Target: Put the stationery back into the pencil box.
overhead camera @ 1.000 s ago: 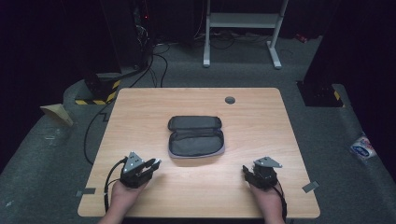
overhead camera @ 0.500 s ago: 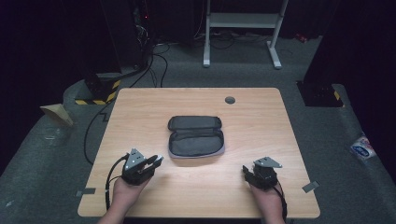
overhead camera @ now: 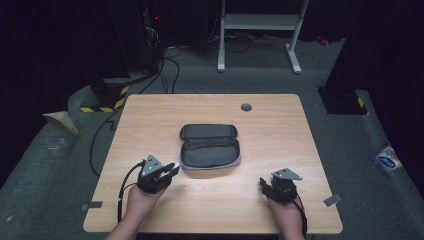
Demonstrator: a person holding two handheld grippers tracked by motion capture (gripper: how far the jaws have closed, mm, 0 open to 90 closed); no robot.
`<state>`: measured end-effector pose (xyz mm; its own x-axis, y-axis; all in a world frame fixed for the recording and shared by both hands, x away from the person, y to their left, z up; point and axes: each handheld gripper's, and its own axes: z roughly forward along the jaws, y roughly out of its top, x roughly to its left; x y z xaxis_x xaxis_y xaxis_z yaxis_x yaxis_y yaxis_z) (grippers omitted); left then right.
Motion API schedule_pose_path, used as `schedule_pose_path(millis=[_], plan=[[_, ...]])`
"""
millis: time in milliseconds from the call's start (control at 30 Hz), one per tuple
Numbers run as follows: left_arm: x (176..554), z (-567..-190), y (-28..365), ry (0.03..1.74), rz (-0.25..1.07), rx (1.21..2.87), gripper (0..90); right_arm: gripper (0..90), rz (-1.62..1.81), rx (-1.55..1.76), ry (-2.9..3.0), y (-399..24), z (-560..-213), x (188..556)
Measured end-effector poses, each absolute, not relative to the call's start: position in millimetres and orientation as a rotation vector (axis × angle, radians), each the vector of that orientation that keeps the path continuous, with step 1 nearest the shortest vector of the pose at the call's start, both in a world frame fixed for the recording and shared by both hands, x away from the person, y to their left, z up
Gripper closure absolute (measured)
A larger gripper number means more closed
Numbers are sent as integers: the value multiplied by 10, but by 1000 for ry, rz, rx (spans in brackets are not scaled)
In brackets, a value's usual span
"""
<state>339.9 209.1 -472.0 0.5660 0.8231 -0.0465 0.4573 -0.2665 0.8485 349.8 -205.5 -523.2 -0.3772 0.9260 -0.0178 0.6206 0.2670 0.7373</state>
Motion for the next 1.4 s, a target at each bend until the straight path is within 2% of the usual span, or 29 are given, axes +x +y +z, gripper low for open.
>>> schedule_pose_path(millis=[1400], plan=[[3810,-4710,1859,1040,475,1887,728,455,902,1388,2095,-2056,-5231,3502]])
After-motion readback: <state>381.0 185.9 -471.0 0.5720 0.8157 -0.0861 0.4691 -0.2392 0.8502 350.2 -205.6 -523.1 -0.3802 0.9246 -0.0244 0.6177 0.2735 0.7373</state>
